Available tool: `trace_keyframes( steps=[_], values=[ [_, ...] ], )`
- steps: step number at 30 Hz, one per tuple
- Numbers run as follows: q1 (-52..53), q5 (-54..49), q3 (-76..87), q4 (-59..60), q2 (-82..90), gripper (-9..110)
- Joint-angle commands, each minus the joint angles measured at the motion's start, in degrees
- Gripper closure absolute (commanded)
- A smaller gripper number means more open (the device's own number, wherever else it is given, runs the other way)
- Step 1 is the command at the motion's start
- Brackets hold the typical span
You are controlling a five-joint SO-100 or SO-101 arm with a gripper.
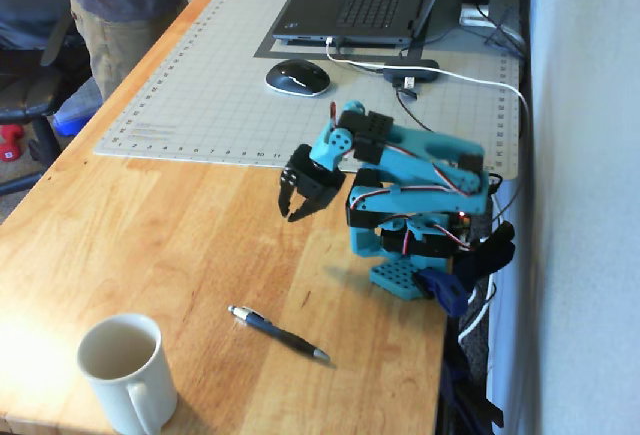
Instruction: Grasp a pen and put it in a mug.
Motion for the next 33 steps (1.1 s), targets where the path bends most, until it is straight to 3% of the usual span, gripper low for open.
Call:
trace_keyframes(
  steps=[1,6,16,22,27,33],
  values=[
    [-5.5,18.8,-12.8,-0.8,-11.1,100],
    [-13.1,44.2,-22.9,-0.9,-22.9,96],
    [-30.6,90.8,-33.8,-0.9,-44.1,71],
    [-37.9,113.5,-40.2,-0.9,-53.4,69],
    [-42.8,125.9,-43.7,-1.0,-61.0,69],
    [-45.6,129.3,-44.3,-1.1,-69.9,69]
  ],
)
